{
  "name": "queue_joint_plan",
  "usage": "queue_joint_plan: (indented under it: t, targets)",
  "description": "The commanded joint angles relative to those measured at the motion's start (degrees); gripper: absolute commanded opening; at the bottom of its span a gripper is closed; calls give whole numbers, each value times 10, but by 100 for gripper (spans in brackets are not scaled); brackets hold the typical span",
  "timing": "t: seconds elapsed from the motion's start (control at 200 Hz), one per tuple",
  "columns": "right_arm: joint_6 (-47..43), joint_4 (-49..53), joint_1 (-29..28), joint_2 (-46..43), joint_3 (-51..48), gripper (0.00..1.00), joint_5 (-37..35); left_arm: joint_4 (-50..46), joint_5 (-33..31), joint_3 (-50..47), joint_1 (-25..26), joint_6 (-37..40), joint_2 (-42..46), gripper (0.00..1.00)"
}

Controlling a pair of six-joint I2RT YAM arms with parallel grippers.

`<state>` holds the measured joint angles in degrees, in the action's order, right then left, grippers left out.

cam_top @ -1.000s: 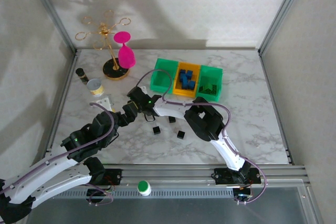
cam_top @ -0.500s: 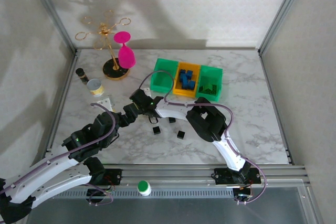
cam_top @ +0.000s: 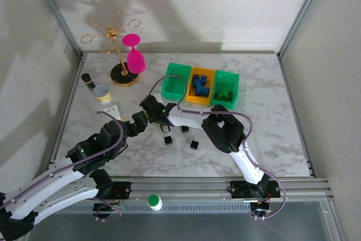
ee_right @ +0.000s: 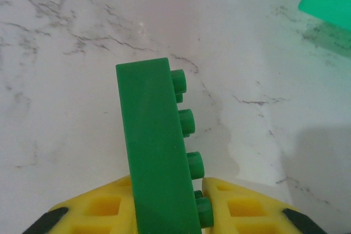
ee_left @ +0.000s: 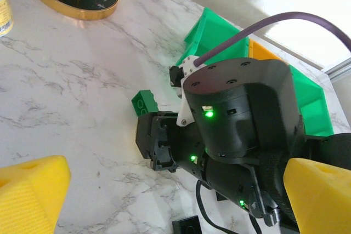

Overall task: Sort the legos into containers by color
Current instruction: Pick up the lego from the center of the table, then place the lego in the container.

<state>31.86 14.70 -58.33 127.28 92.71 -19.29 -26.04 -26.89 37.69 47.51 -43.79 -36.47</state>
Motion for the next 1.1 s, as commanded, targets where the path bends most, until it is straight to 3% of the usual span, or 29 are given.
queue_joint_plan:
  t: [0.0, 0.275, 0.626, 1.096]
  targets:
    - [-8, -8, -1, -60, -15, 25, 5, -4, -10, 2, -5, -3, 4, 100]
    - [-7, -9, 27, -175, -95, 24, -5, 12, 13, 16, -5, 15, -10, 100]
    - [-3, 32, 131, -328, -217, 26, -28, 78, 66, 26, -5, 48, -65, 100]
    - [-21, 38, 315, -359, -288, 27, -30, 134, 125, 59, -5, 88, -153, 100]
